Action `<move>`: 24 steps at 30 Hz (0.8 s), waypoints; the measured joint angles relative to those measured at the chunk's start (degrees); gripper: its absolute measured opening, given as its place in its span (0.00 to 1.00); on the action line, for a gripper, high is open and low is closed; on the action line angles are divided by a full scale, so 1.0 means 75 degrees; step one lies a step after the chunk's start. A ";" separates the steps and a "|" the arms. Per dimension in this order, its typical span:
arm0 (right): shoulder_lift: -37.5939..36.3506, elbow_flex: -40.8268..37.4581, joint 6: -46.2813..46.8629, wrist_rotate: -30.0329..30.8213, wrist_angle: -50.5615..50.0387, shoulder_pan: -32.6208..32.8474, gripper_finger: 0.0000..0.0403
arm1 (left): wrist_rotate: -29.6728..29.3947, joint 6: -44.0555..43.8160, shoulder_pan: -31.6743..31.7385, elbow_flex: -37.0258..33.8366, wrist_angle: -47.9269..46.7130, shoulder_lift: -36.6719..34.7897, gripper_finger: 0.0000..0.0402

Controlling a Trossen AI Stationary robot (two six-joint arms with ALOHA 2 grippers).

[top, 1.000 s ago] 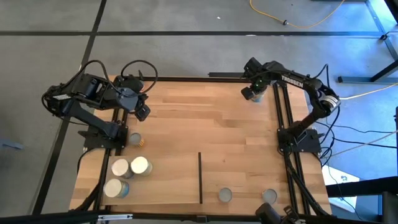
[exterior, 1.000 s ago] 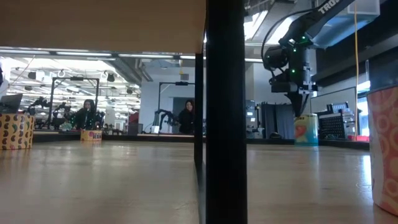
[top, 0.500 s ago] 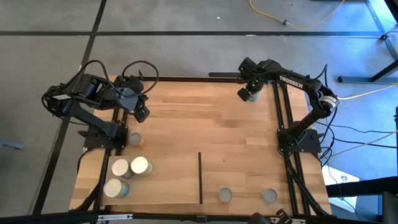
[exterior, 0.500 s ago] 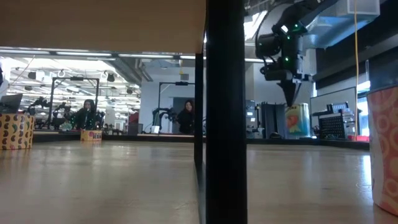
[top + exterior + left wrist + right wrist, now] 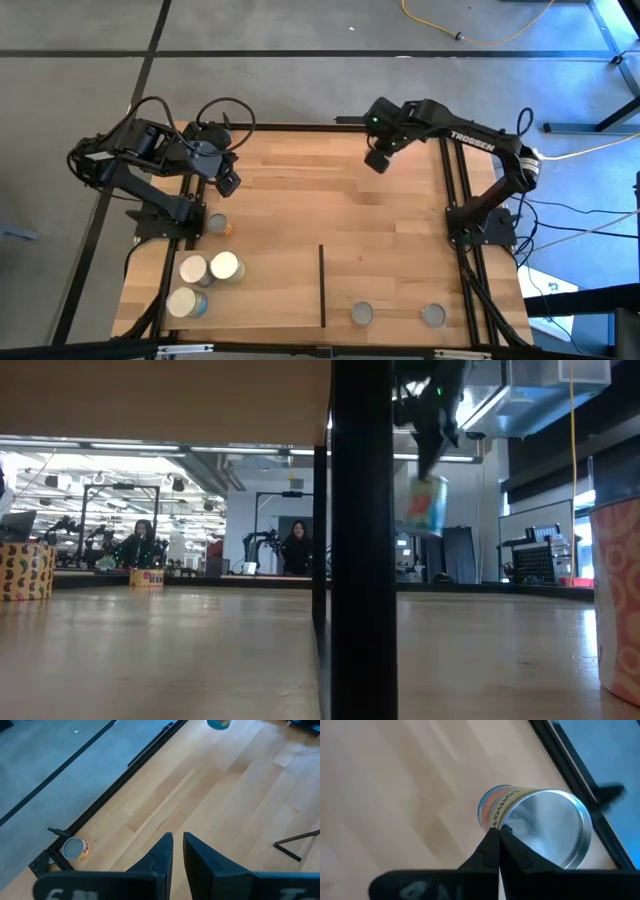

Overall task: Pick and place cans onto a shelf
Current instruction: Put the canned tomato on the shelf

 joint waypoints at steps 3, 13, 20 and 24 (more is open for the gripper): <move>0.0065 0.0471 0.0031 -0.0075 -0.0015 0.0499 0.00 | 0.0002 -0.0001 0.0000 -0.0002 0.0000 -0.0001 0.09; 0.1526 0.1826 -0.0418 -0.0096 -0.0064 0.1579 0.00 | 0.0002 0.0042 0.0000 -0.0002 0.0000 0.0000 0.09; 0.2575 0.2687 -0.1209 -0.0090 0.0120 0.1965 0.00 | 0.0173 0.0389 0.0000 0.0000 0.0003 0.0000 0.09; 0.3036 0.3064 -0.1575 -0.0101 0.0153 0.2148 0.00 | 0.0177 0.0391 0.0000 0.0000 0.0003 -0.0002 0.09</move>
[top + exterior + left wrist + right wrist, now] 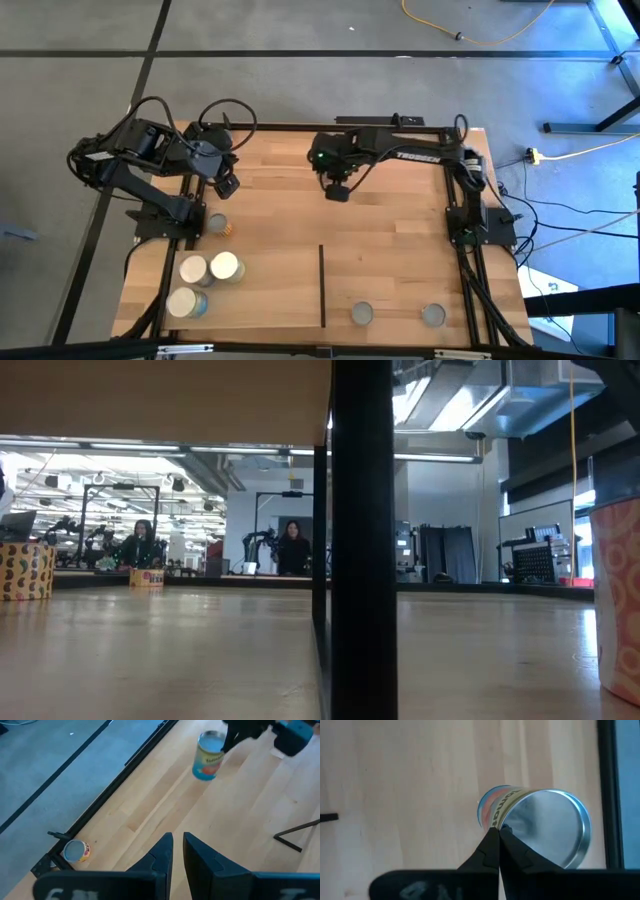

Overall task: Pick and place cans onto a shelf
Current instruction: Put the canned tomato on the shelf

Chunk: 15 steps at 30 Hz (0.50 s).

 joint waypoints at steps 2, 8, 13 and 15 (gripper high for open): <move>0.0187 0.0088 -0.0189 0.0004 0.0015 0.0098 0.00 | 0.0001 -0.0003 0.0000 0.0000 0.0000 0.0001 0.09; 0.0390 0.0110 -0.0925 0.0002 0.0307 0.0468 0.00 | 0.0002 -0.0003 0.0000 -0.0002 0.0000 0.0001 0.09; 0.0403 0.0056 -0.1691 0.0003 0.0514 0.0775 0.00 | 0.0317 -0.0006 0.0000 0.0000 0.0000 0.0003 0.09; 0.0403 0.0053 -0.1928 0.0003 0.0599 0.0869 0.00 | 0.0401 -0.0011 0.0000 0.0000 0.0000 0.0000 0.09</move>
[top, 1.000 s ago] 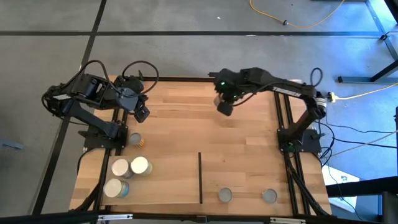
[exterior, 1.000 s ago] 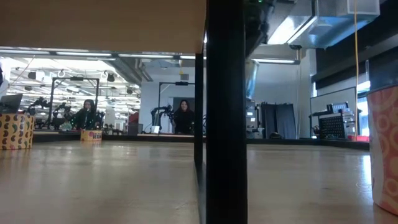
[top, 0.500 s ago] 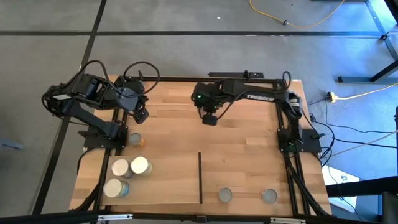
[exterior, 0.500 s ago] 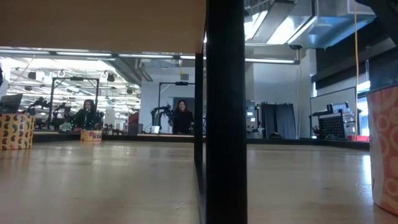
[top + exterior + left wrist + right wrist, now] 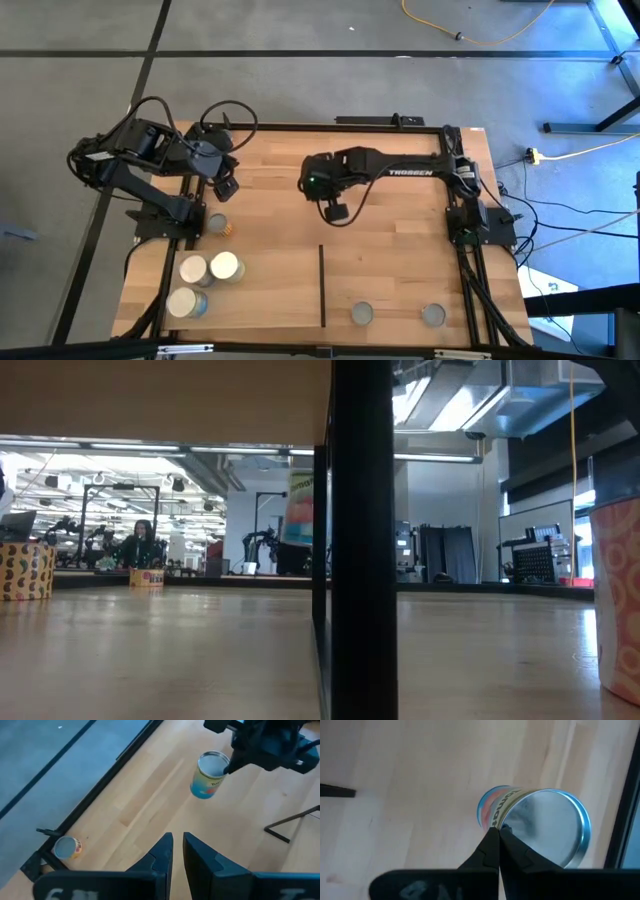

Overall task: Pick and place cans onto a shelf
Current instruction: Put the canned tomato on the shelf

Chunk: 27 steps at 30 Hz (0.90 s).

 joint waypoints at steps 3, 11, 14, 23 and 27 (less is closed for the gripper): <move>0.0109 0.0000 -0.0332 -0.0001 0.0166 0.0103 0.00 | 0.0013 -0.0036 0.0000 0.0003 0.0000 0.0031 0.09; 0.0741 -0.0012 -0.0817 -0.0142 0.0214 0.0174 0.00 | 0.0042 -0.0050 0.0000 0.0006 0.0009 0.0055 0.09; 0.0943 -0.0012 -0.1098 -0.0187 0.0215 0.0218 0.00 | 0.0160 -0.0053 0.0000 0.0006 0.0009 0.0052 0.09; 0.1174 -0.0009 -0.1607 -0.0276 0.0229 0.0324 0.00 | 0.0231 -0.0053 0.0000 0.0006 0.0006 0.0052 0.09; 0.1177 -0.0009 -0.1622 -0.0282 0.0227 0.0320 0.00 | 0.0231 -0.0052 0.0000 0.0006 0.0006 0.0052 0.09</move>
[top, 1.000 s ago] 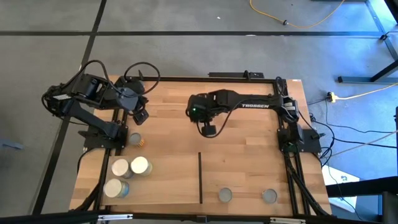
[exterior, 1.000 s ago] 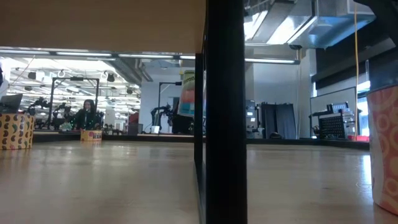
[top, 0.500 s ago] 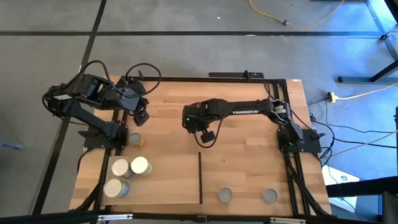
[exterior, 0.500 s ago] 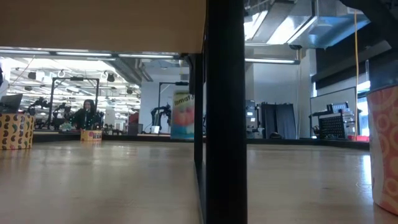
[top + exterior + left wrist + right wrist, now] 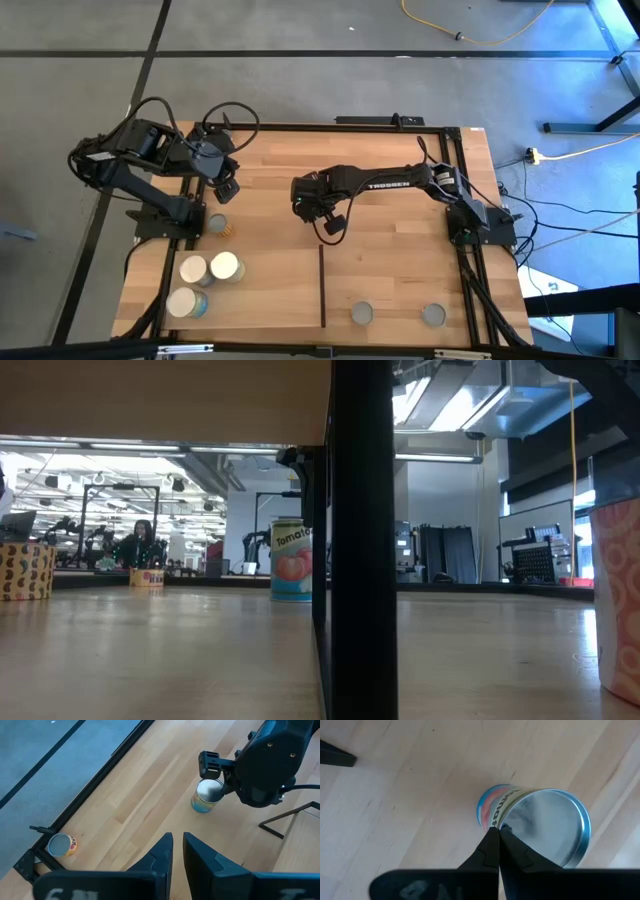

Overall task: Pick and place cans onto a shelf
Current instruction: Put the canned tomato on the shelf

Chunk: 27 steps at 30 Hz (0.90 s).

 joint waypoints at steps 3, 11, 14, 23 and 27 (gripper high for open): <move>0.0001 0.0000 -0.0104 0.0004 -0.0026 0.0000 0.01 | -0.0001 0.0003 0.0000 -0.0002 0.0000 0.0000 0.09; 0.0001 0.0000 -0.0095 0.0052 -0.0015 0.0000 0.07 | 0.0194 0.0003 0.0000 -0.0003 0.0000 0.0000 0.09; 0.0001 0.0000 -0.0095 0.0049 -0.0015 0.0000 0.07 | 0.0195 0.0004 0.0003 -0.0003 0.0000 0.0000 0.09; 0.0024 0.0651 -0.0098 0.0017 -0.0270 0.0000 0.07 | 0.0198 0.0005 0.0001 -0.0003 -0.0003 0.0000 0.09; 0.0024 0.1080 -0.0098 0.0064 -0.0399 0.0000 0.07 | 0.0198 0.0028 0.0000 -0.0003 -0.0003 0.0000 0.09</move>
